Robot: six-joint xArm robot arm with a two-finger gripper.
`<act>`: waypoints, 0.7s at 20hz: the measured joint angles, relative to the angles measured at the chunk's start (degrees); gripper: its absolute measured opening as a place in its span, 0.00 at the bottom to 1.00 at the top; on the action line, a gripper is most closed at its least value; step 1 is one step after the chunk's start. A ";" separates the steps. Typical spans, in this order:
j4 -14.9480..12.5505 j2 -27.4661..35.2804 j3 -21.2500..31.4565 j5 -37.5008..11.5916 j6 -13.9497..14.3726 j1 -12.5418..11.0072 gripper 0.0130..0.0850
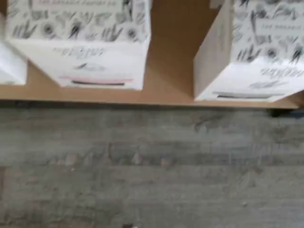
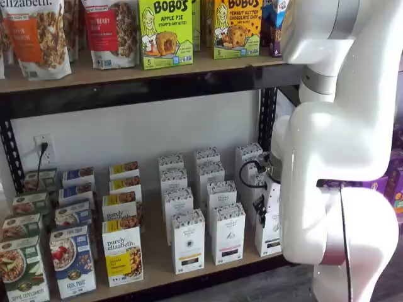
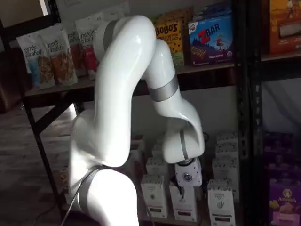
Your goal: Pick up the white box with a green strip in the middle, on the bottom shelf, the sixth box from the left
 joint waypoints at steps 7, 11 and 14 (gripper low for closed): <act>12.16 5.33 -7.01 2.80 -12.09 0.24 1.00; 14.01 9.21 -12.19 4.24 -14.63 -0.46 1.00; 15.21 11.56 -15.60 5.46 -16.23 -0.81 1.00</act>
